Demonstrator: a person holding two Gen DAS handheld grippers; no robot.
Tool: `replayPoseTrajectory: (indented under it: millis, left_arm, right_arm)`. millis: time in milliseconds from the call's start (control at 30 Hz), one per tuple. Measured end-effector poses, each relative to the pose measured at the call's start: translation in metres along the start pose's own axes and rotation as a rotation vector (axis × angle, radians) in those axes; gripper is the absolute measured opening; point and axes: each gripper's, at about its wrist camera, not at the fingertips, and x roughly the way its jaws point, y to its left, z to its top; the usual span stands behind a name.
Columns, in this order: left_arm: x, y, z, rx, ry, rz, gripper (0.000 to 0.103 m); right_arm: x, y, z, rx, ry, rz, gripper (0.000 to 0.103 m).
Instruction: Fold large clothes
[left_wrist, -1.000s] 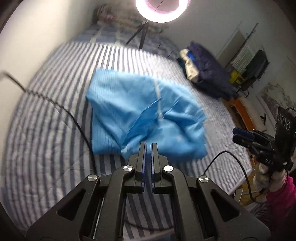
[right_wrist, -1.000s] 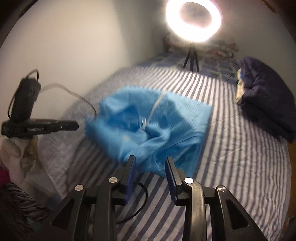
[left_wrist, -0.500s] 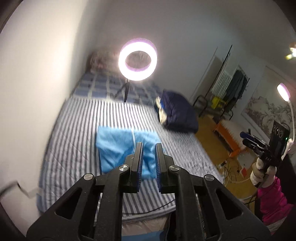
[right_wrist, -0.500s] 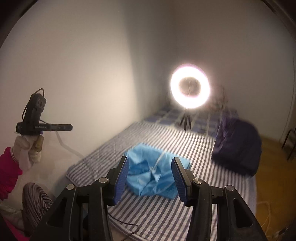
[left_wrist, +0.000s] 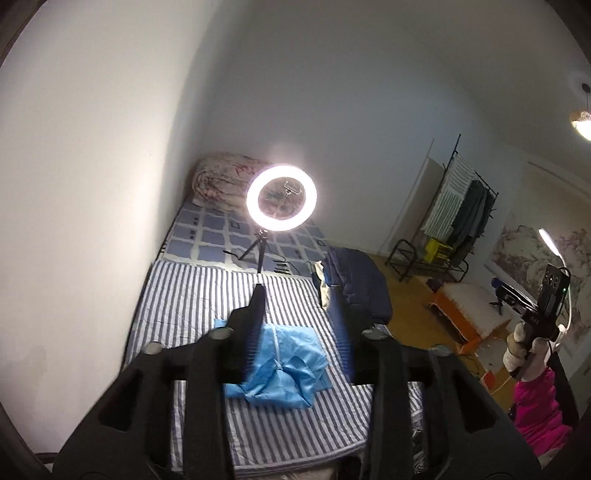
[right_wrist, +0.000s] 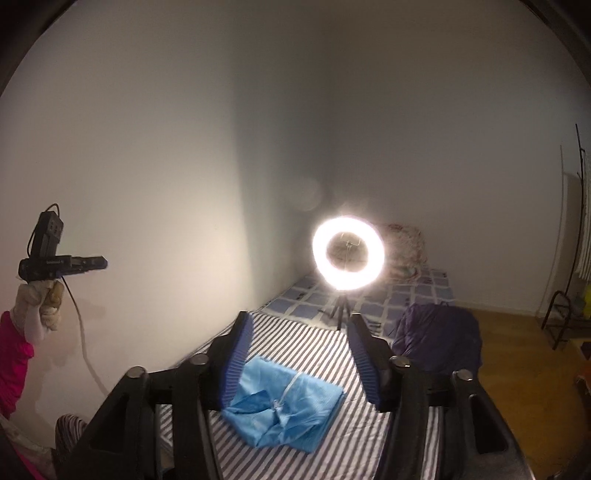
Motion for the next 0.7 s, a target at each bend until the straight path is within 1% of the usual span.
replayPoseTrajectory:
  millis: [33, 67, 133, 200, 233, 267, 367, 433, 467, 533, 633, 700]
  left_arm:
    - [0.004, 0.004, -0.002, -0.009, 0.007, -0.010, 0.055]
    - [0.015, 0.011, -0.006, -0.028, 0.020, -0.017, 0.056]
    - [0.034, 0.024, -0.017, -0.067, 0.052, -0.024, 0.056]
    - [0.066, 0.048, -0.037, -0.138, 0.092, -0.032, 0.056]
    - [0.081, 0.059, -0.048, -0.177, 0.105, -0.036, 0.056]
    - [0.098, 0.070, -0.060, -0.214, 0.120, -0.036, 0.056]
    - [0.149, 0.105, -0.098, -0.342, 0.173, -0.042, 0.056]
    - [0.180, 0.121, -0.121, -0.397, 0.217, -0.024, 0.056]
    - [0.202, 0.135, -0.134, -0.433, 0.252, -0.008, 0.056]
    - [0.234, 0.154, -0.153, -0.485, 0.295, 0.014, 0.056]
    - [0.270, 0.178, -0.175, -0.557, 0.343, 0.037, 0.056]
    - [0.293, 0.191, -0.185, -0.593, 0.367, 0.040, 0.056]
  right_arm:
    - [0.003, -0.003, -0.001, 0.010, 0.008, 0.001, 0.067]
    - [0.006, -0.006, -0.003, 0.020, 0.014, -0.001, 0.067]
    - [0.027, -0.014, -0.019, 0.064, 0.054, 0.014, 0.067]
    - [0.050, -0.022, -0.038, 0.110, 0.101, 0.031, 0.067]
    - [0.067, -0.026, -0.054, 0.140, 0.134, 0.040, 0.067]
    - [0.076, -0.029, -0.062, 0.159, 0.151, 0.043, 0.067]
    - [0.126, -0.041, -0.108, 0.243, 0.227, 0.060, 0.067]
    - [0.151, -0.045, -0.132, 0.280, 0.265, 0.067, 0.068]
    - [0.170, -0.048, -0.148, 0.312, 0.300, 0.075, 0.068]
    - [0.195, -0.052, -0.171, 0.360, 0.342, 0.077, 0.068]
    - [0.227, -0.057, -0.197, 0.408, 0.382, 0.077, 0.072]
    - [0.258, -0.063, -0.213, 0.432, 0.417, 0.079, 0.073]
